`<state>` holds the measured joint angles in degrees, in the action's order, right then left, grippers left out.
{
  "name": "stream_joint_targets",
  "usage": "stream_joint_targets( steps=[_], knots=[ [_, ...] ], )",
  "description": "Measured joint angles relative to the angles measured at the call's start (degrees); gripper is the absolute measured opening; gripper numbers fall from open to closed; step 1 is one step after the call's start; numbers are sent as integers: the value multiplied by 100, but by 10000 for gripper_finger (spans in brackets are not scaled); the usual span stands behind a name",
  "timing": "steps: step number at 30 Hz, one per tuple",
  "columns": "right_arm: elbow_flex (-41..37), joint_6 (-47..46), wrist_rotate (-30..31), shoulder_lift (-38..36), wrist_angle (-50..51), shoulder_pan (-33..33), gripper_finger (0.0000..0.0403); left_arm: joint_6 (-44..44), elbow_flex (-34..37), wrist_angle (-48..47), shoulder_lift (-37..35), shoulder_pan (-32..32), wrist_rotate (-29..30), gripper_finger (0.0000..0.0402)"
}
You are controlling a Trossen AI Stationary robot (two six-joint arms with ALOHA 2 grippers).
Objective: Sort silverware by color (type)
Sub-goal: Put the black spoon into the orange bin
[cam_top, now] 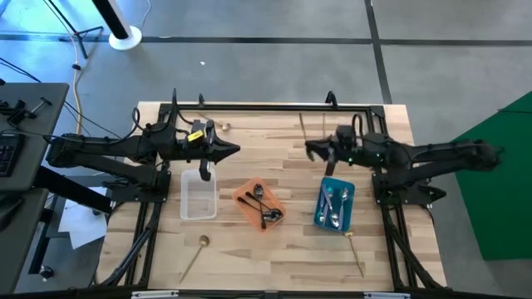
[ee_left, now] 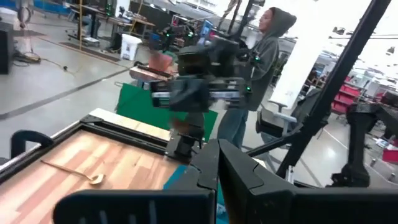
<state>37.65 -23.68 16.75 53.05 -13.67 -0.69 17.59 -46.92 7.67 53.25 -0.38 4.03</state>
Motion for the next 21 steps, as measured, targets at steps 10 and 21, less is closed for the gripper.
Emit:
stream_joint_targets(
  steps=[10,21],
  knots=[
    [619,1334,-87,1190,-1656,-882,0,-177,0,319,0,-3,58,0],
    [1069,1745,-164,1501,-1583,-942,0,-173,4,313,121,-4,64,0]
  ],
)
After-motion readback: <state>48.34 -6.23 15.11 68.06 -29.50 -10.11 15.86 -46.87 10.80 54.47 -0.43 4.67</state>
